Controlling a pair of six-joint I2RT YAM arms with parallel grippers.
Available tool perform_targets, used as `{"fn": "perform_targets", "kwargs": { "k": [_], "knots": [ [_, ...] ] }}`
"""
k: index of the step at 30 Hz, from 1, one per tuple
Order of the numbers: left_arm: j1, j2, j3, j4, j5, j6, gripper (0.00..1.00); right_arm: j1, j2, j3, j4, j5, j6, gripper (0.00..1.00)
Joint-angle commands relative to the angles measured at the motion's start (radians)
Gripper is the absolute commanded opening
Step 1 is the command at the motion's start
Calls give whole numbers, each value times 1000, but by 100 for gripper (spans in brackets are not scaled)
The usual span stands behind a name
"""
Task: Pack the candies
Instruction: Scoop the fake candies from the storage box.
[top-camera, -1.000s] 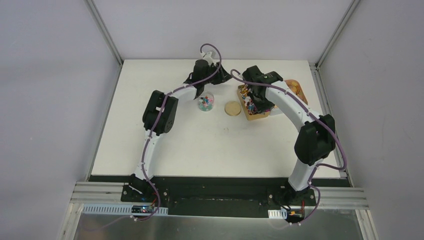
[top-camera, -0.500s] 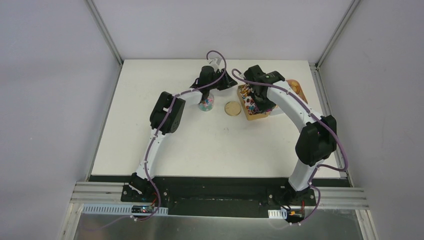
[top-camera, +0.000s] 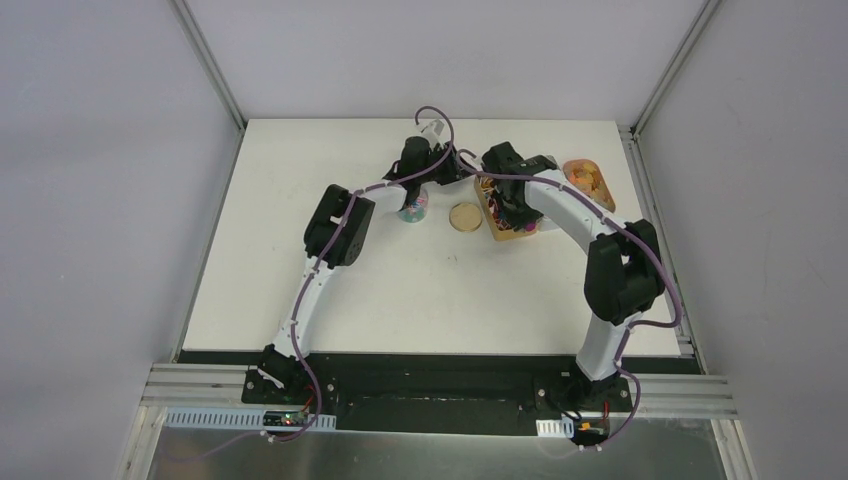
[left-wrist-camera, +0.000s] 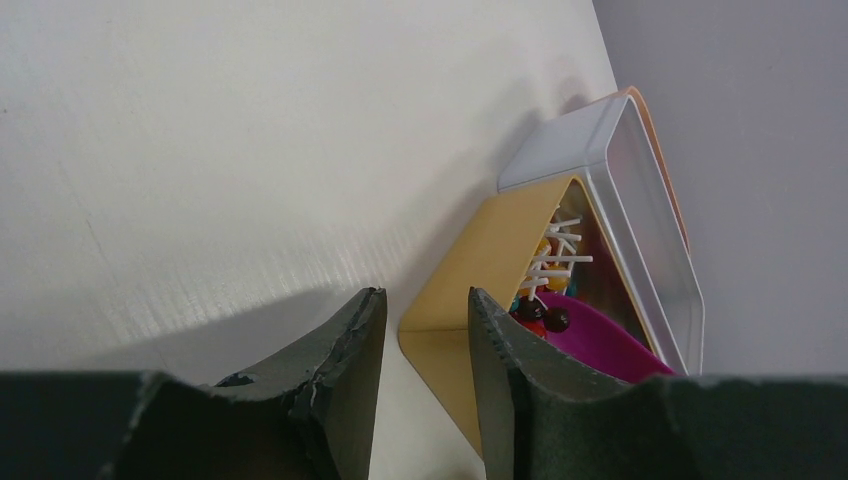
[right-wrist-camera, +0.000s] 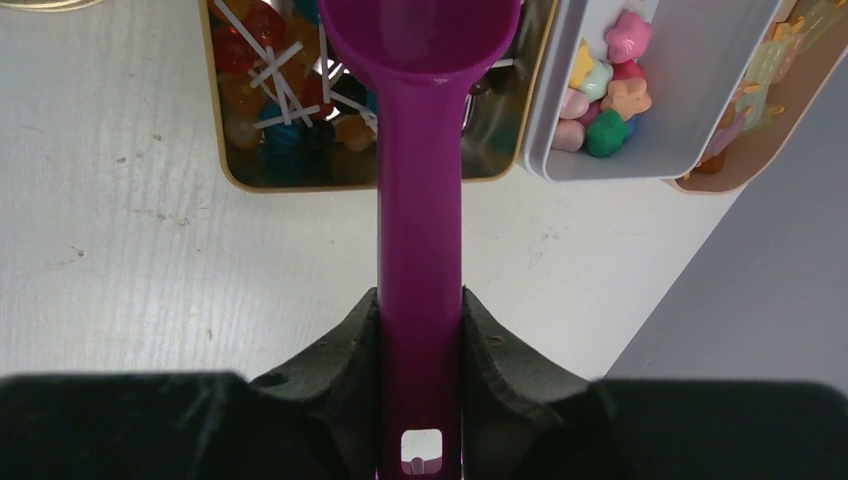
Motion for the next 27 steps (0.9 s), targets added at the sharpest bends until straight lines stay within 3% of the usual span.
{"fn": "perform_targets", "kwargs": {
  "k": [1,27],
  "knots": [
    [-22,22,55,68,48,-18,37,-5,5,-38,111,-14,-21,0],
    [-43,32,43,119,68,-32,37,-15,-105,-320,544,-63,-91,0]
  ]
}}
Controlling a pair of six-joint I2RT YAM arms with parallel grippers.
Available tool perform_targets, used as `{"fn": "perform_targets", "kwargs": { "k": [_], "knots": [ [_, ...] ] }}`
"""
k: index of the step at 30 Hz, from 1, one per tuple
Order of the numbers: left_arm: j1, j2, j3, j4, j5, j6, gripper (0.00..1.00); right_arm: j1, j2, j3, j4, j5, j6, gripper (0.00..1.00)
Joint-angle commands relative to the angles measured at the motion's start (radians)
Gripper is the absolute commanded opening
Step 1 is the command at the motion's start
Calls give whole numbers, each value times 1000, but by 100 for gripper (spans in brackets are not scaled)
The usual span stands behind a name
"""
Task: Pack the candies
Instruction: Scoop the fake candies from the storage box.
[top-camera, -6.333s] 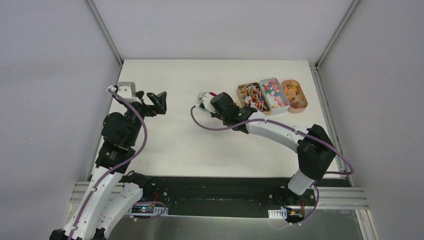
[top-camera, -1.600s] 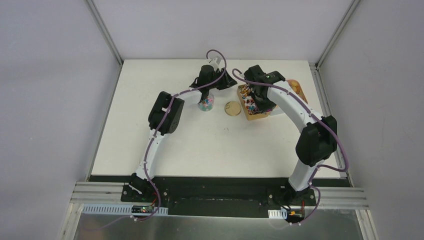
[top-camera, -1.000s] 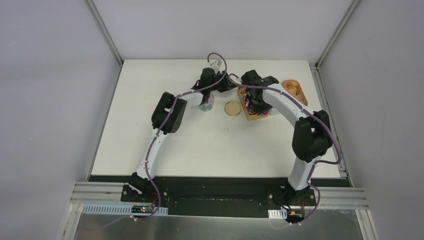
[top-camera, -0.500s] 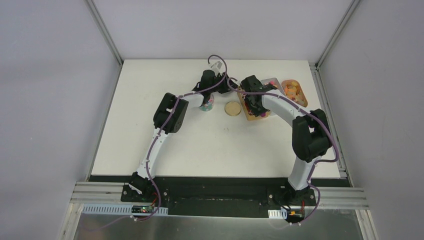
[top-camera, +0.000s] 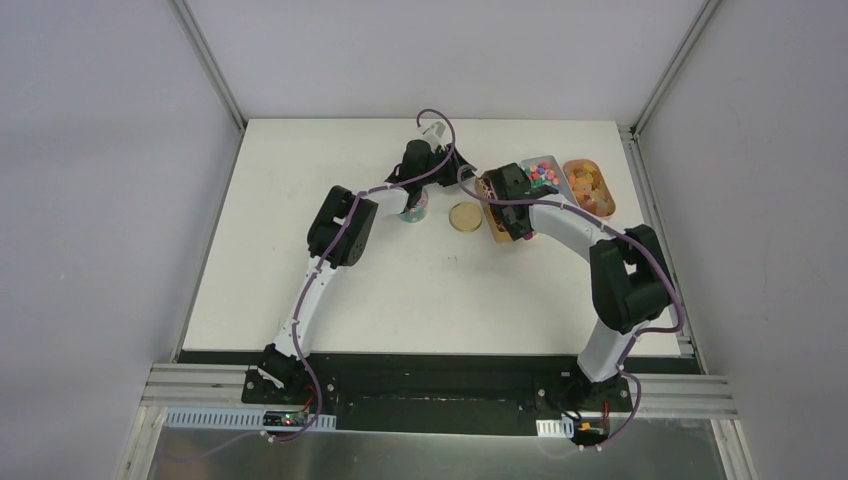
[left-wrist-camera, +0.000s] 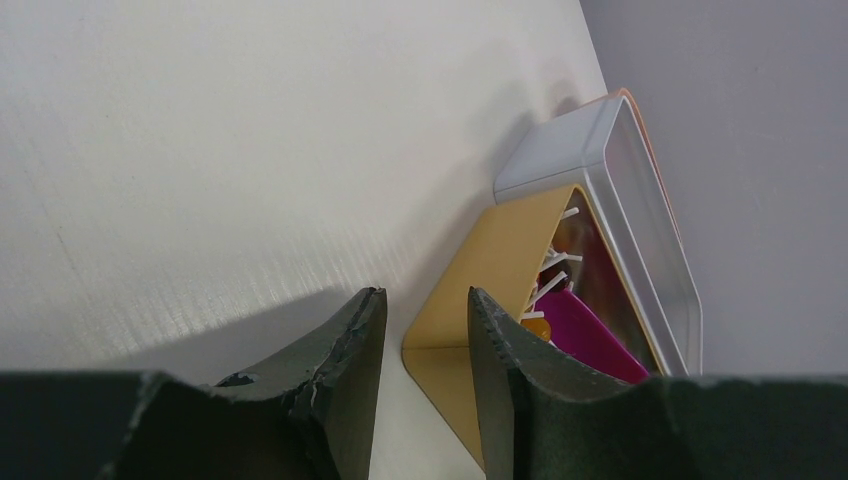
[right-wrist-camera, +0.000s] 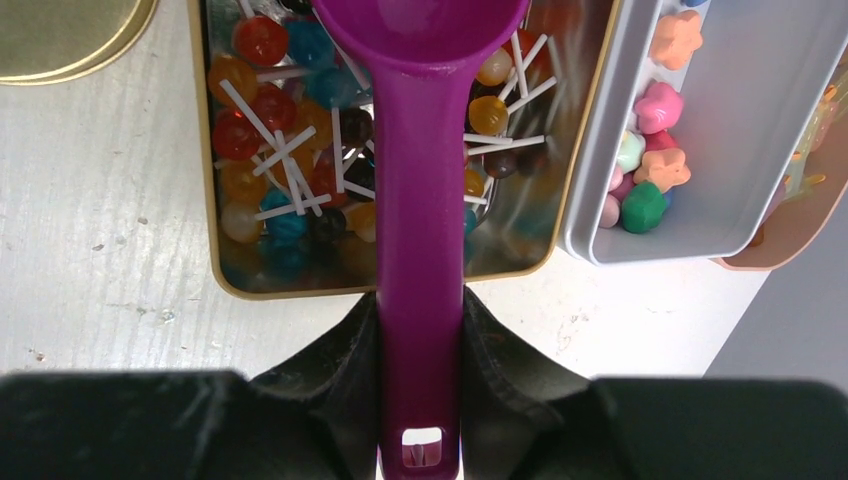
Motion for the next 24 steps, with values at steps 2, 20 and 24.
{"fn": "perform_targets", "kwargs": {
  "k": [2,20,24],
  "knots": [
    [-36,-10,26,60,53,-7,37,-6,-45,-44,153,-54,-20,0],
    [-36,-23,26,52,49,20,37,-24,-145,-219,345,-82,15,0],
    [-37,-29,33,46,48,21,37,-24,-172,-268,389,-82,20,0]
  ]
}}
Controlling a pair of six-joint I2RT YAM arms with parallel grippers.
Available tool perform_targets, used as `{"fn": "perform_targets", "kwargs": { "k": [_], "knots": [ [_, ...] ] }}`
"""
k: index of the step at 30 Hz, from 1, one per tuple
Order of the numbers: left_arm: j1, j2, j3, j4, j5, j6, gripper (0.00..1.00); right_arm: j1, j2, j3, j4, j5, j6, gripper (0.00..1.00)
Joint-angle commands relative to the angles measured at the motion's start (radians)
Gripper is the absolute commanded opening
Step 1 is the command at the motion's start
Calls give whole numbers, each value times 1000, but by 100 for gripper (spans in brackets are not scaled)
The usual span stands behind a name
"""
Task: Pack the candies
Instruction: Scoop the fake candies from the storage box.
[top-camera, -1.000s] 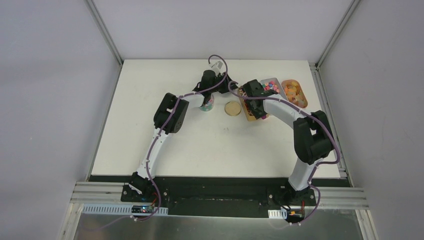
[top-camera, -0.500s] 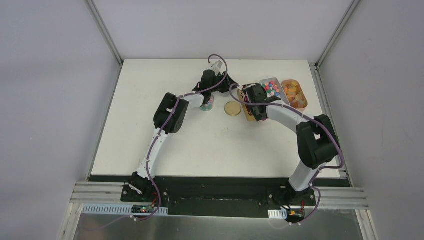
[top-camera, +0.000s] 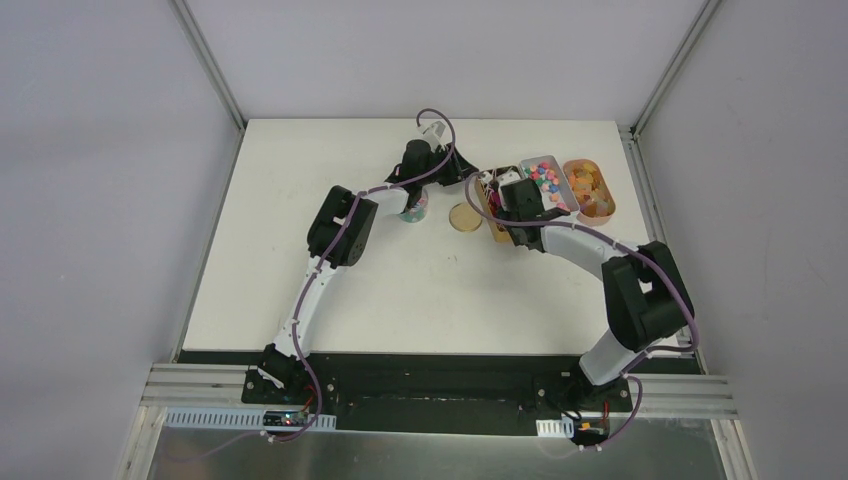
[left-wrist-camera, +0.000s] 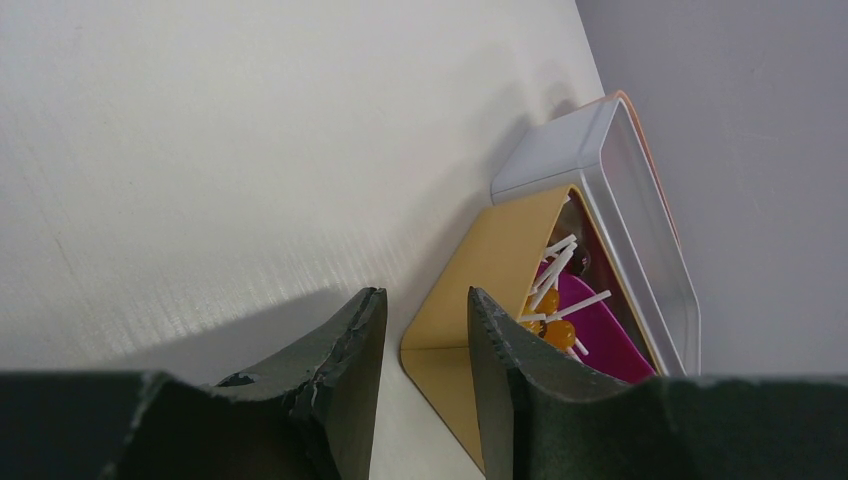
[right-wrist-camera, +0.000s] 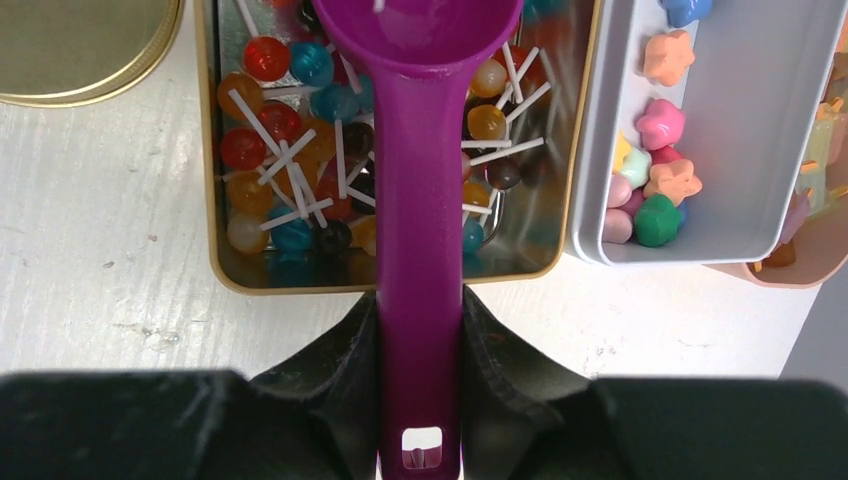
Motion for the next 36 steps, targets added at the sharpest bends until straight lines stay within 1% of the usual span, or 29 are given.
{"fn": "perform_targets", "kwargs": {
  "k": [1,6,15,22,31,36],
  "knots": [
    [-37,-32,32,37,48,25,37,-5,-57,-55,118,-40,25,0],
    [-38,-53,27,21,40,54,37,-4,-93,-73,129,-24,17,0],
    [-37,-93,-2,17,37,73,40,-4,-160,-54,39,14,34,0],
    [-36,-111,8,4,35,85,42,-4,-202,-18,-79,63,48,0],
    [-35,-149,1,-33,26,123,46,-5,-318,-32,-121,36,46,0],
    [-26,-196,-21,-65,16,144,51,-4,-374,-33,-123,1,28,0]
  ]
}}
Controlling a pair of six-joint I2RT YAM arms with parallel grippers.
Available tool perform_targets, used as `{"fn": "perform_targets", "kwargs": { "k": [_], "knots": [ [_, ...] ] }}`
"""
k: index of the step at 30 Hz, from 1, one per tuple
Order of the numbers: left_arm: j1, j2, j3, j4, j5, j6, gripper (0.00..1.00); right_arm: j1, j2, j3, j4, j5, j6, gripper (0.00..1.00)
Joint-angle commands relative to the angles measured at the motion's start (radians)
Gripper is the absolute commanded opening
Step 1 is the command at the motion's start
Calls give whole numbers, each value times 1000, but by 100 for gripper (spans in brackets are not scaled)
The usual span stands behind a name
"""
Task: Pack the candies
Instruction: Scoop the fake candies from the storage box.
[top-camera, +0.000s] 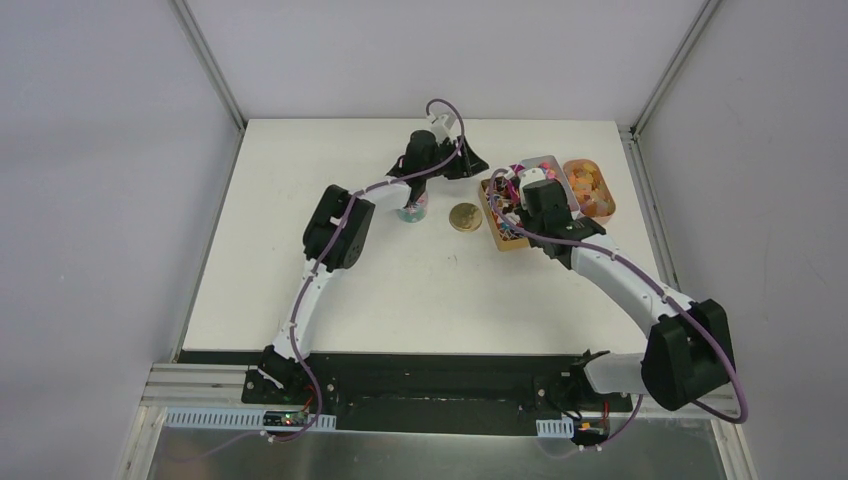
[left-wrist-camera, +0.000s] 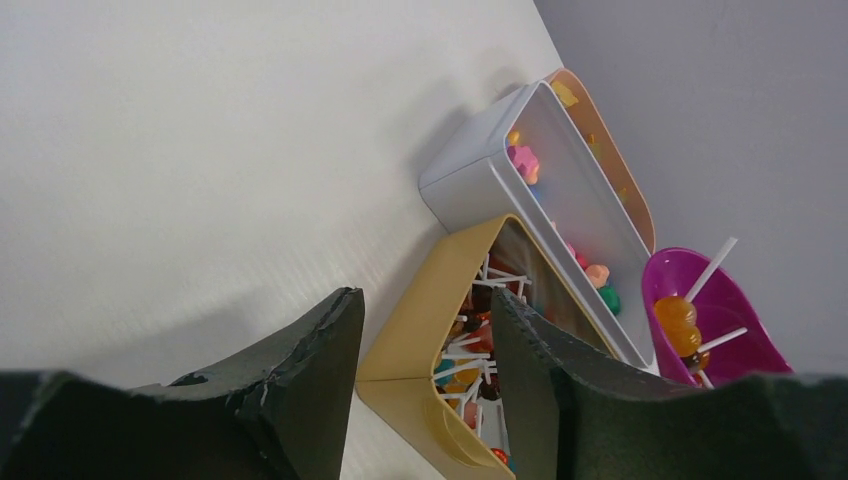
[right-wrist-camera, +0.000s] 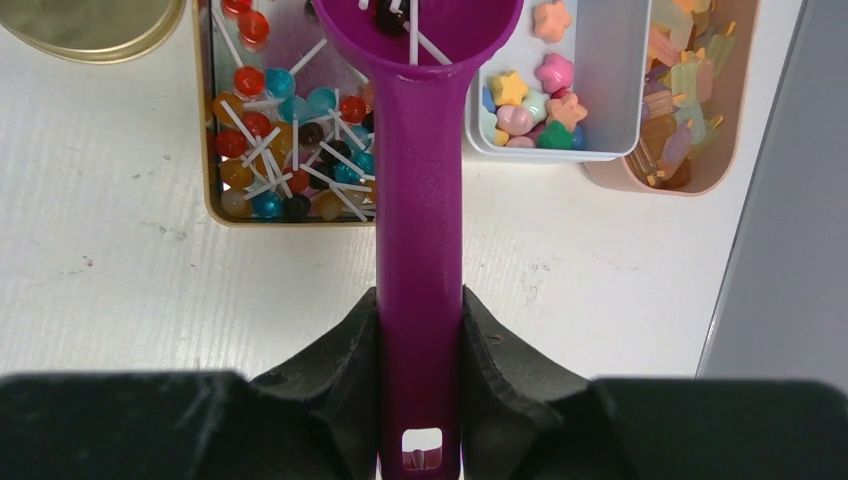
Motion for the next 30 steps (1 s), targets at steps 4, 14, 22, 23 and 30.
{"fn": "perform_targets", "kwargs": {
  "k": [4,14,22,23,30],
  "knots": [
    [23,-178,-64,-20,-8,59,54,0,-99,46,10,-38,-20,0],
    [129,-381,-200,-70,-7,74,63,19,-139,78,2,-83,-51,0],
    [199,-589,-337,-180,-22,129,99,82,-132,123,16,-86,-124,0],
    [205,-621,-357,-192,-27,141,99,95,-126,136,16,-73,-135,0],
    [253,-873,-486,-355,-104,218,99,160,-71,215,14,-45,-189,0]
  ]
}}
